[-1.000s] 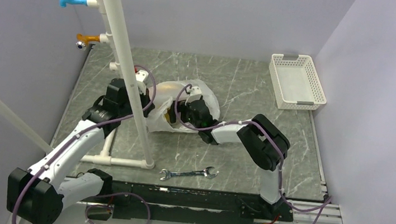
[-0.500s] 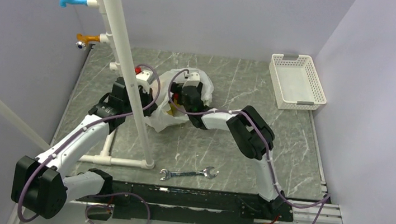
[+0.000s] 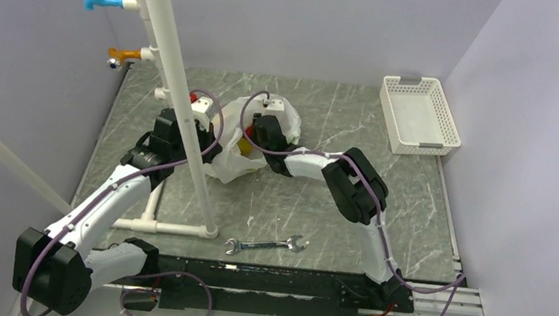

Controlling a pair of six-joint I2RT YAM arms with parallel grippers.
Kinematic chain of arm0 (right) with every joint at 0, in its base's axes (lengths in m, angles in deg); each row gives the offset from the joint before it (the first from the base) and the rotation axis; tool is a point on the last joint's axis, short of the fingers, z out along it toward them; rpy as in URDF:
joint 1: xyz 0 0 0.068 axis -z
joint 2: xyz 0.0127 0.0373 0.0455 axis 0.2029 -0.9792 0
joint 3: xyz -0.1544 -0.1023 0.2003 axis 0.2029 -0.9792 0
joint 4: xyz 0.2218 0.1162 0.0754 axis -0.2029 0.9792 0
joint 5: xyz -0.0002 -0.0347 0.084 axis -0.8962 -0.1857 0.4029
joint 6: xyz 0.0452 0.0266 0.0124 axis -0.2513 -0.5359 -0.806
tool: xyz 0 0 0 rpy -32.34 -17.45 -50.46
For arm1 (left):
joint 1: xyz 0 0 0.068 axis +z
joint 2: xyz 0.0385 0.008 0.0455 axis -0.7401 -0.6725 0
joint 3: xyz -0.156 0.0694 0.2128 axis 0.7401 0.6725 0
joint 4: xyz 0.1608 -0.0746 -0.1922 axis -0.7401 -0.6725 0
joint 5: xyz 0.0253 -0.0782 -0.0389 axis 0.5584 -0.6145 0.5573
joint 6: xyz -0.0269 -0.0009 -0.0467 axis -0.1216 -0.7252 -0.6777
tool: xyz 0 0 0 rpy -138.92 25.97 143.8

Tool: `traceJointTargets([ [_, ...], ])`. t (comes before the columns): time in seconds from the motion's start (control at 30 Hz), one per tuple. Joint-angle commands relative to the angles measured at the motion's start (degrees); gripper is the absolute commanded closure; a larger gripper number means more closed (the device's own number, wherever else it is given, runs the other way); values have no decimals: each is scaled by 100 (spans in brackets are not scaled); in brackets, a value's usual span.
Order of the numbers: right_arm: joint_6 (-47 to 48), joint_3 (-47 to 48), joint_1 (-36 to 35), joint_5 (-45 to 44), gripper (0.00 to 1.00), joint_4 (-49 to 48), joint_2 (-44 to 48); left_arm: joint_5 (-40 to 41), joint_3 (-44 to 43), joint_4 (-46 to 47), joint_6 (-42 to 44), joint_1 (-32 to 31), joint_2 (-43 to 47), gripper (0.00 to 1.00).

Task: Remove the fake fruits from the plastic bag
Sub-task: Adjust the plastic bag at the center of the board.

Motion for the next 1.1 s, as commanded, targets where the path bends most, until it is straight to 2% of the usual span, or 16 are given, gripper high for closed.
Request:
traceJointTargets([
  [0.0, 343, -887, 32, 257, 69, 410, 556, -54, -208, -12, 83, -18, 178, 100],
  [0.2, 216, -2502, 33, 502, 78, -409, 2095, 208, -222, -204, 145, -18, 223, 100],
  [0.3, 117, -2870, 30, 762, 85, -463, 2581, 361, -243, -275, 152, -12, 226, 100],
  [0.43, -133, -3373, 38, 1134, 86, -633, 3039, 730, -291, -451, 201, -27, 262, 100],
  [0.57, -447, -3847, -94, 1602, 85, -996, 3140, 1111, -200, -420, 251, -54, 534, 100],
  [0.63, -459, -3968, -242, 1865, 80, -1145, 3062, 1241, -166, -434, 274, -132, 636, 100],
  [0.83, -558, -4009, -948, 3059, 74, -1240, 2599, 1656, -344, -790, 189, -306, 613, 100],
  [0.9, -602, -4182, -1168, 3253, 71, -1296, 2597, 1728, -453, -1091, 78, -306, 499, 100],
  [1.07, -565, -4374, -1458, 3453, 70, -1079, 2719, 2004, -335, -1470, -145, -308, 512, 100],
])
